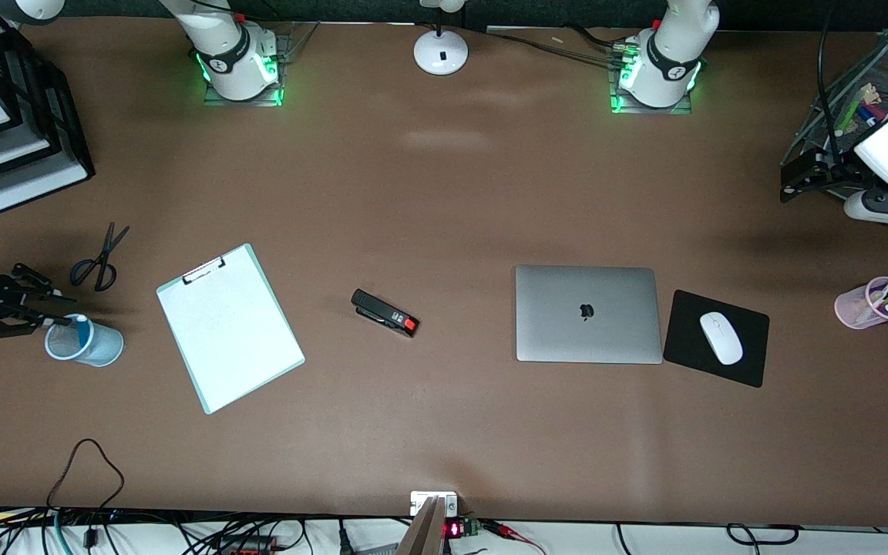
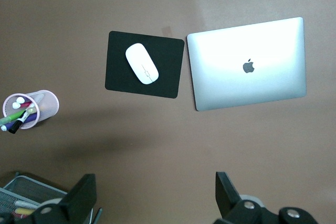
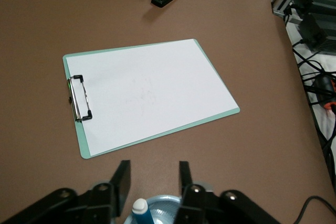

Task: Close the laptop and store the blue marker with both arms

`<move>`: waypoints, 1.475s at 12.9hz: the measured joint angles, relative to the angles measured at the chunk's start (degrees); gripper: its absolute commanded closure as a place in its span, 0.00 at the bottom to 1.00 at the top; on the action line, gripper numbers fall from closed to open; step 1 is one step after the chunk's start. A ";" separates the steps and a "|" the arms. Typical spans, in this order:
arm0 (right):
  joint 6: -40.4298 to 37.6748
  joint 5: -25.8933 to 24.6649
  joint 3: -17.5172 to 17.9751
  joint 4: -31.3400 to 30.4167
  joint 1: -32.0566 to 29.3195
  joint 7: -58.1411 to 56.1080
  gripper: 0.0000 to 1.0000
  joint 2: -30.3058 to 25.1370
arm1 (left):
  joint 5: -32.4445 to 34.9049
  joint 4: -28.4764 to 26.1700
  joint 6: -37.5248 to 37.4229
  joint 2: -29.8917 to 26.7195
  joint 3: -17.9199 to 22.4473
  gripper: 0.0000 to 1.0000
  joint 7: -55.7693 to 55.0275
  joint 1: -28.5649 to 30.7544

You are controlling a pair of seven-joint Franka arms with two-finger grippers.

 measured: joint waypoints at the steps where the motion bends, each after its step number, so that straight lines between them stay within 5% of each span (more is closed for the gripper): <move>1: -0.48 -0.27 0.06 0.07 0.02 2.17 0.00 -0.81 | 0.00 0.00 -0.01 -0.04 0.01 0.00 0.00 0.00; 9: -2.10 -9.37 0.80 0.03 8.28 36.03 0.00 -12.00 | -0.02 -0.12 -1.92 -4.51 5.28 0.00 0.20 -5.98; 19: -2.17 -25.56 1.00 -0.73 22.17 104.52 0.00 -19.13 | -3.80 -5.15 -0.79 -8.29 6.48 0.00 0.20 -7.50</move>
